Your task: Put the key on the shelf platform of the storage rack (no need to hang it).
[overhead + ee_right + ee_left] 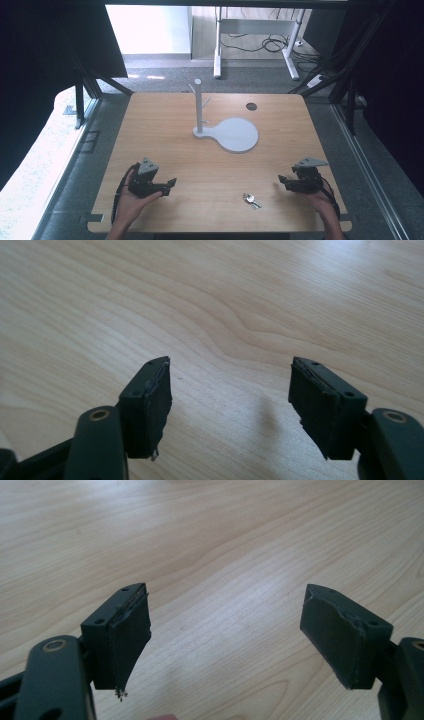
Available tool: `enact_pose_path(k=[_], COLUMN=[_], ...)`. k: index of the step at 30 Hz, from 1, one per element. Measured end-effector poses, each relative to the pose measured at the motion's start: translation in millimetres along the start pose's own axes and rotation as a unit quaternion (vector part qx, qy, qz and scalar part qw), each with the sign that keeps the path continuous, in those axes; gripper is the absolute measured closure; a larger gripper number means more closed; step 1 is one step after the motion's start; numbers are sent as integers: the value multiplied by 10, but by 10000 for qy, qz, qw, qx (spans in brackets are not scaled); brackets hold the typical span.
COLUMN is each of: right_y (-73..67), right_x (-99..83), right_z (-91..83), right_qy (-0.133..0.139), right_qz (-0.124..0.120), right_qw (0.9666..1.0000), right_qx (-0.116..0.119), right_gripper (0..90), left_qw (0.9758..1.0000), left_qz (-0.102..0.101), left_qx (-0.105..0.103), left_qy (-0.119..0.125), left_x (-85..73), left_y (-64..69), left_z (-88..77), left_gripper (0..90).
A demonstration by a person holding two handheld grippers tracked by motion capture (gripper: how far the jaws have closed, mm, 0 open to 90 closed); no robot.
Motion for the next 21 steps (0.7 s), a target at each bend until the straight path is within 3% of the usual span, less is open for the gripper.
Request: enact_pose_path(k=[6, 10, 21], right_y=[-118, -229, -419], right_x=[93, 229, 508], right_z=[-66, -220, -423], right_qy=[-155, -237, -672], right_qz=[-256, -454, -605], right_qw=[9993, 9982, 9942], right_qx=[224, 309, 574], right_gripper=[370, 412, 449], left_qw=[9999, 10000, 9999], left_qz=[-25, 14, 4], left_qx=[57, 9, -36], left_qy=[91, 64, 118], left_x=[24, 18, 29], left_y=[-18, 20, 20], left_z=[-67, -45, -100], left_gripper=[205, 205, 205])
Point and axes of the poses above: each handheld gripper's, and its own axes: z roughly forward along the jaws, x roughly out of its top, y roughly to its right, the point moved 9 cm from there along z, roughly forward along the jaws, and after that the axes turned 1 degree about -y, right-handed, at the moved point
